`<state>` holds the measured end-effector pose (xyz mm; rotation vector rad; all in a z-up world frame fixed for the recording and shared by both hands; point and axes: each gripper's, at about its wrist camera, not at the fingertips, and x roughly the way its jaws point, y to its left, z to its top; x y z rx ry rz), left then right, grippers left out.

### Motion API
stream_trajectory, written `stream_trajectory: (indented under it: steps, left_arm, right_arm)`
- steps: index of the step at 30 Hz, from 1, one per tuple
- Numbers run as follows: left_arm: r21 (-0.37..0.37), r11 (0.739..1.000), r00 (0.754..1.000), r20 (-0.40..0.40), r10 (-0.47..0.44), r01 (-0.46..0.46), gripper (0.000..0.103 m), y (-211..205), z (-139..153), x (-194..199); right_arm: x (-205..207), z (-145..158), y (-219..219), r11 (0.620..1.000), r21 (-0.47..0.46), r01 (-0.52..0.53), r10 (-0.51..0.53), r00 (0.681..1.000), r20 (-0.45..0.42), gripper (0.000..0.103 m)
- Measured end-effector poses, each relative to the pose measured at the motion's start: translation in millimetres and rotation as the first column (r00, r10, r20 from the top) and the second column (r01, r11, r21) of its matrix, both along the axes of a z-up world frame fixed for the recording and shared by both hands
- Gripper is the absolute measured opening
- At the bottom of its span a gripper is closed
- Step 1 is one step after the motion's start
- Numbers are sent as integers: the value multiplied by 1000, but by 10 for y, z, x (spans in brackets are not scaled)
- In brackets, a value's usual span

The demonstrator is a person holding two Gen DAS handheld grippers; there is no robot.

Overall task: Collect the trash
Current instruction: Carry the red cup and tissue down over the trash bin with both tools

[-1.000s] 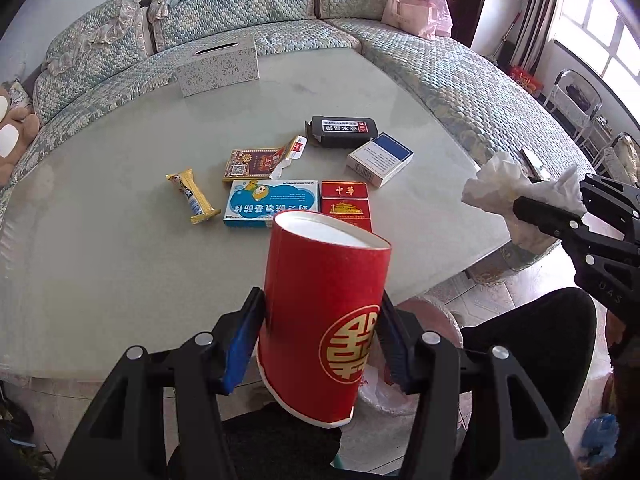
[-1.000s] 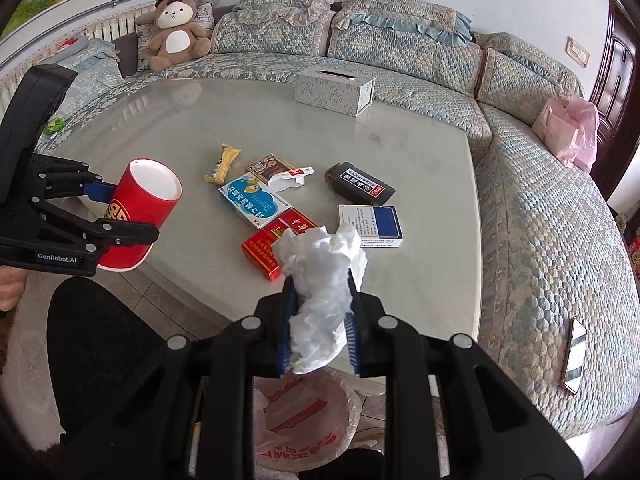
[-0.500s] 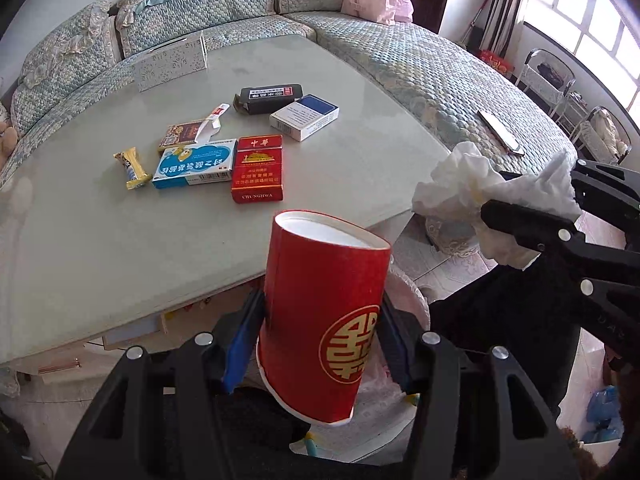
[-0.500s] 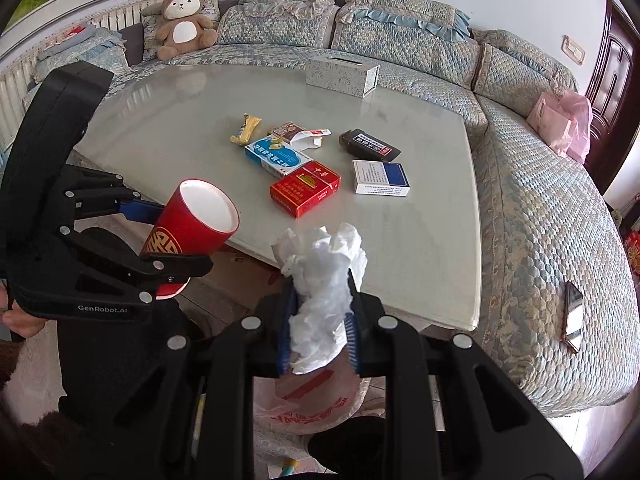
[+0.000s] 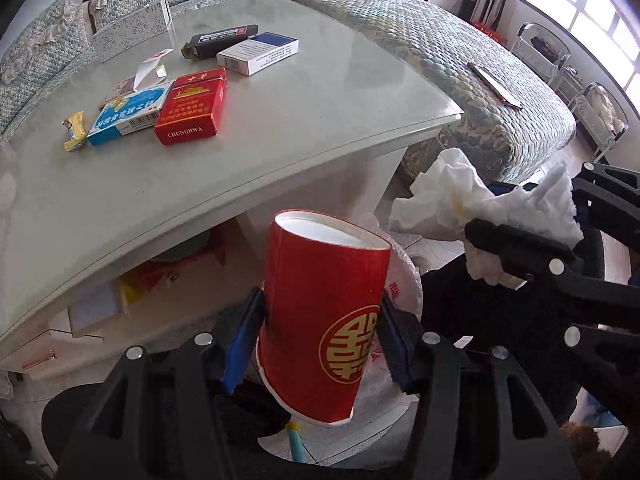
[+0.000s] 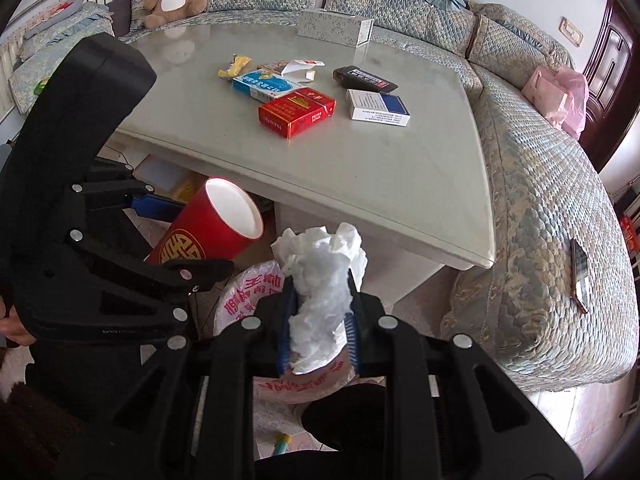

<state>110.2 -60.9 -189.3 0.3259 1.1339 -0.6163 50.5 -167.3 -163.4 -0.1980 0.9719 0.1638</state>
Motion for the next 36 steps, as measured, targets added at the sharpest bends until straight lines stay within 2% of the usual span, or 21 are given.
stream_trajectory:
  steps: [11, 18, 29, 36]
  left_arm:
    - [33, 999, 991, -130, 14, -10, 54, -127, -649, 171]
    - [26, 998, 972, -230, 57, -52, 54, -140, -1048, 304]
    - [86, 994, 949, -300, 96, -73, 54, -205, -1546, 399]
    - [101, 991, 926, -355, 124, -93, 54, -198, -1855, 437]
  right_arm:
    - [179, -535, -94, 999, 27, 23, -20, 993, -120, 22]
    - [324, -847, -171, 998, 43, 46, -38, 983, -178, 22]
    - [497, -1329, -277, 992, 66, 107, -85, 959, -269, 22]
    - [628, -1596, -296, 990, 60, 126, -102, 944, -313, 22]
